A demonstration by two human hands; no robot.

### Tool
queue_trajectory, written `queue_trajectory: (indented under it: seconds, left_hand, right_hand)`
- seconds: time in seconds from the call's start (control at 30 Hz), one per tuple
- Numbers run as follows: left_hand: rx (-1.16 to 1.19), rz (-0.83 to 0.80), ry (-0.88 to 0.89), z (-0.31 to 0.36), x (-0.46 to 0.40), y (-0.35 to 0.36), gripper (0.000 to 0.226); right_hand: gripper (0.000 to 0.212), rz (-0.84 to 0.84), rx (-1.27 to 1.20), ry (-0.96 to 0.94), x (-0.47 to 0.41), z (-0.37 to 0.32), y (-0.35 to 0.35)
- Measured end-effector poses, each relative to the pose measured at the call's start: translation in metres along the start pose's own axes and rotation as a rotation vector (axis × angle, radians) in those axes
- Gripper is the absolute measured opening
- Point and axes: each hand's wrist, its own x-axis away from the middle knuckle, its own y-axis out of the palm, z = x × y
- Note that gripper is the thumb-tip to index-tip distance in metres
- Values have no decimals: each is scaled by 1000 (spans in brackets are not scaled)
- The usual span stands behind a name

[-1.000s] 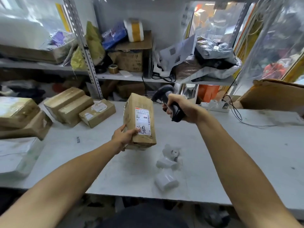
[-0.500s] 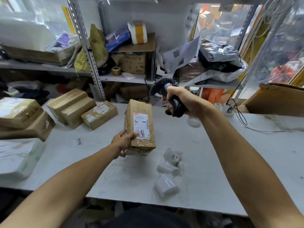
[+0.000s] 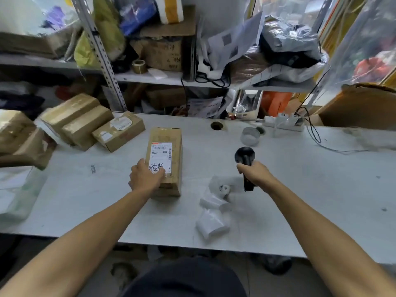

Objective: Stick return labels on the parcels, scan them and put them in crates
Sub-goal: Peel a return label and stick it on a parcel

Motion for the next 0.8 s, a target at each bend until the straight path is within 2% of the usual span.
queue_trajectory:
  seconds: [0.13, 0.27, 0.3, 0.37, 0.43, 0.5, 0.57, 0.63, 0.67, 0.73, 0.8]
  left_hand:
    - [-100, 191, 149, 0, 22, 13, 68]
    - [-181, 255, 328, 2, 41, 31, 66]
    - [-184, 270, 360, 1, 46, 34, 65]
    - [-170, 298, 421, 2, 53, 38, 66]
    - [-160, 298, 492, 1, 59, 42, 65]
    - [-184, 276, 562, -2, 64, 45, 64]
    - [-195, 245, 650, -3, 71, 49, 63]
    - [-172, 179, 756, -3, 78, 53, 61]
    - [-170, 141, 800, -4, 83, 55, 60]
    - [-184, 90, 859, -5, 90, 56, 61]
    - [-159, 56, 888, -5, 93, 56, 61]
  right_hand:
    - [36, 91, 45, 153, -2, 80, 22]
    - [32, 105, 157, 247, 2, 109, 39]
    - [44, 170, 208, 253, 2, 111, 41]
    - [81, 399, 351, 197, 3, 106, 47]
    - [87, 543, 453, 2, 6, 91, 52]
    - [78, 447, 580, -242, 2, 77, 58]
    - [76, 203, 686, -385, -6, 65, 66]
    - [75, -20, 659, -381, -16, 56, 73]
    - [68, -77, 626, -353, -21, 55, 75]
    - [46, -77, 529, -325, -28, 53, 80]
    - [31, -9, 331, -278, -31, 51, 84]
